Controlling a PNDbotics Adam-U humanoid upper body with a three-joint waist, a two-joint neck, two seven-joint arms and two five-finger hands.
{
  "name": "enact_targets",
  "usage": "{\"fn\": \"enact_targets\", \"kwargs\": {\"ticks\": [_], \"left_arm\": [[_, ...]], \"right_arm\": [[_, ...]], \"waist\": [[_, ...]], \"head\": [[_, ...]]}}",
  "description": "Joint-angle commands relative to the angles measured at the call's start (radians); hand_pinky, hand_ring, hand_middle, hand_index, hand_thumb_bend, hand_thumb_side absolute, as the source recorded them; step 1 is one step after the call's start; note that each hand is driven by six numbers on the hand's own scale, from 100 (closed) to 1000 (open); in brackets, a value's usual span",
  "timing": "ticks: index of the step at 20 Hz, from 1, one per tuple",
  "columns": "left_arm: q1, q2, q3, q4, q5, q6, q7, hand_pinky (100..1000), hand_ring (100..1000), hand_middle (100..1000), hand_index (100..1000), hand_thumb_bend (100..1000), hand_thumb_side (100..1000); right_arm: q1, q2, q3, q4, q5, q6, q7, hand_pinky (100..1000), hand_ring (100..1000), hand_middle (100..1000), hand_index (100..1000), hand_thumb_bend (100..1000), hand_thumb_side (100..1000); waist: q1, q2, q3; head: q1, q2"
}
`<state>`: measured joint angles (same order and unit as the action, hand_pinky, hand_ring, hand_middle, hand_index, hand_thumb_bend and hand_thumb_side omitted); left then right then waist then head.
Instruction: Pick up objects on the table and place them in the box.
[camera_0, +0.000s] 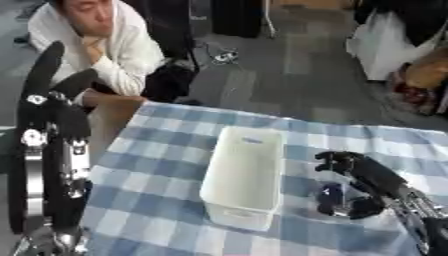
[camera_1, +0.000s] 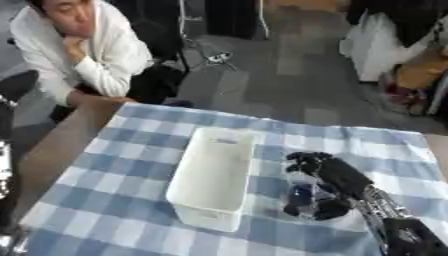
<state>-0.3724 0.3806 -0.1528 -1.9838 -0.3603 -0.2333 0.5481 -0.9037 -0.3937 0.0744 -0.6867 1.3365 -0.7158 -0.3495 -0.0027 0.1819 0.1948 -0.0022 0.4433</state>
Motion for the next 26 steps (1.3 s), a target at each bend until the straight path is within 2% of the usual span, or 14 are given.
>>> {"fn": "enact_targets", "kwargs": {"ticks": [1, 12, 21, 26], "left_arm": [[-0.018, 0.001, 0.004, -0.016, 0.003, -0.003, 0.002, 865, 775, 981, 988, 100, 873], [-0.034, -0.007, 0.002, -0.016, 0.005, -0.005, 0.001, 865, 774, 982, 989, 100, 874], [-0.046, -0.015, 0.001, -0.016, 0.007, -0.007, 0.002, 866, 773, 983, 990, 100, 875], [-0.049, -0.017, 0.001, -0.016, 0.008, -0.008, 0.001, 867, 773, 983, 990, 100, 876]], "right_arm": [[-0.036, -0.03, -0.012, 0.004, 0.01, 0.007, -0.003, 760, 771, 863, 810, 651, 1000], [-0.067, -0.043, -0.03, 0.043, 0.065, 0.027, -0.014, 762, 764, 859, 806, 630, 1000], [-0.057, -0.043, -0.027, 0.046, 0.105, 0.03, -0.031, 752, 759, 854, 804, 614, 1000], [-0.054, -0.042, -0.029, 0.046, 0.127, 0.036, -0.055, 744, 732, 826, 770, 607, 1000]], "waist": [[0.003, -0.011, 0.005], [0.003, 0.01, 0.018], [0.004, 0.024, 0.032], [0.006, 0.03, 0.035]], "head": [[-0.012, -0.012], [-0.027, -0.034], [-0.03, -0.045], [-0.034, -0.053]]}}
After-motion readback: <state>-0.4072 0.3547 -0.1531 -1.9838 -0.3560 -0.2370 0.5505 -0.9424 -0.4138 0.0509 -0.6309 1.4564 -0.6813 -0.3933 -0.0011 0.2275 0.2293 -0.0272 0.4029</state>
